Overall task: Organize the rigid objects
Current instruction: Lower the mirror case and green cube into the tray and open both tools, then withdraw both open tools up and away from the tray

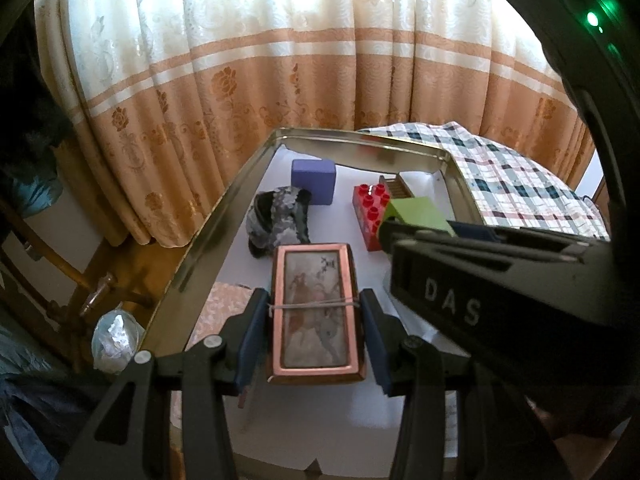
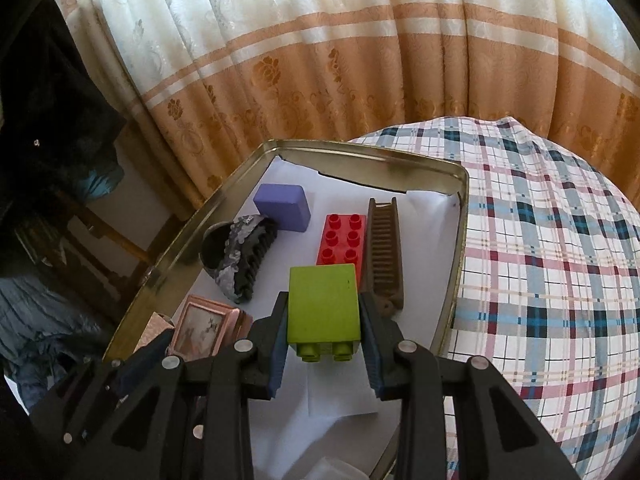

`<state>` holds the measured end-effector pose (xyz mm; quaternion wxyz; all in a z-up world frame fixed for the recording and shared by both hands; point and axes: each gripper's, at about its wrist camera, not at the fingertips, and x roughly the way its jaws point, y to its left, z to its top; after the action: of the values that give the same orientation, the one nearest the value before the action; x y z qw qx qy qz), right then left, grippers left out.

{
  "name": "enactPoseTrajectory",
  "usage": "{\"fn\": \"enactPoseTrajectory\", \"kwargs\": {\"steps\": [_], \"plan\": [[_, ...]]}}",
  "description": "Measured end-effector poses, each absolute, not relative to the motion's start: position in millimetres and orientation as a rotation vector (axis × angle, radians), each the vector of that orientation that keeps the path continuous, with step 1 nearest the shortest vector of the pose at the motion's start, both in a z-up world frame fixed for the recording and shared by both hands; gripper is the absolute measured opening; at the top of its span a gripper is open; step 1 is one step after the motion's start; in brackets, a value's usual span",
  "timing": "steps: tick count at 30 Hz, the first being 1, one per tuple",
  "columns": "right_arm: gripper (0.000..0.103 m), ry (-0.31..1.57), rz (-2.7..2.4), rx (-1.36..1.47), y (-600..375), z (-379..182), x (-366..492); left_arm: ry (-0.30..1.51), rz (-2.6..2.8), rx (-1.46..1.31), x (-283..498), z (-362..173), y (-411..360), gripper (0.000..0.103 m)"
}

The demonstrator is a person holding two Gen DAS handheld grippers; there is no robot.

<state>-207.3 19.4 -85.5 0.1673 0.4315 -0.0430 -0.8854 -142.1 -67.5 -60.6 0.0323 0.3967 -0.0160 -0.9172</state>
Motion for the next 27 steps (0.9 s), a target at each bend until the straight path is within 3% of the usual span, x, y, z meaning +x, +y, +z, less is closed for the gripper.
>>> {"fn": "enactPoseTrajectory", "kwargs": {"steps": [5, 7, 8, 9, 11, 13, 27], "plan": [[0.036, -0.138, -2.482, 1.248, 18.0, -89.5, -210.5, -0.060, -2.817, 1.220, -144.9, -60.7, -65.3, 0.046], [0.040, -0.177, -2.453, 1.257, 19.9, -91.1, -210.5, -0.074, -2.821, 1.224, -145.2, -60.6, -64.6, 0.046], [0.047, -0.207, -2.446, 1.255, 22.2, -90.8, -209.5, -0.069, -2.827, 1.229, -145.1, -60.3, -64.9, 0.049], [0.057, -0.247, -2.448, 1.246, 25.8, -89.4, -208.4, -0.063, -2.827, 1.238, -145.0, -60.2, -64.8, 0.054], [0.067, -0.320, -2.469, 1.213, 34.7, -85.3, -204.0, -0.052, -2.829, 1.240, -143.1, -58.6, -64.8, 0.085], [0.069, -0.375, -2.499, 1.165, 42.8, -79.7, -197.7, -0.053, -2.831, 1.205, -138.9, -54.4, -63.5, 0.095], [0.073, -0.541, -2.612, 1.109, 75.0, -64.5, -170.3, -0.066, -2.840, 1.210, -132.2, -46.2, -58.4, 0.099]]}}
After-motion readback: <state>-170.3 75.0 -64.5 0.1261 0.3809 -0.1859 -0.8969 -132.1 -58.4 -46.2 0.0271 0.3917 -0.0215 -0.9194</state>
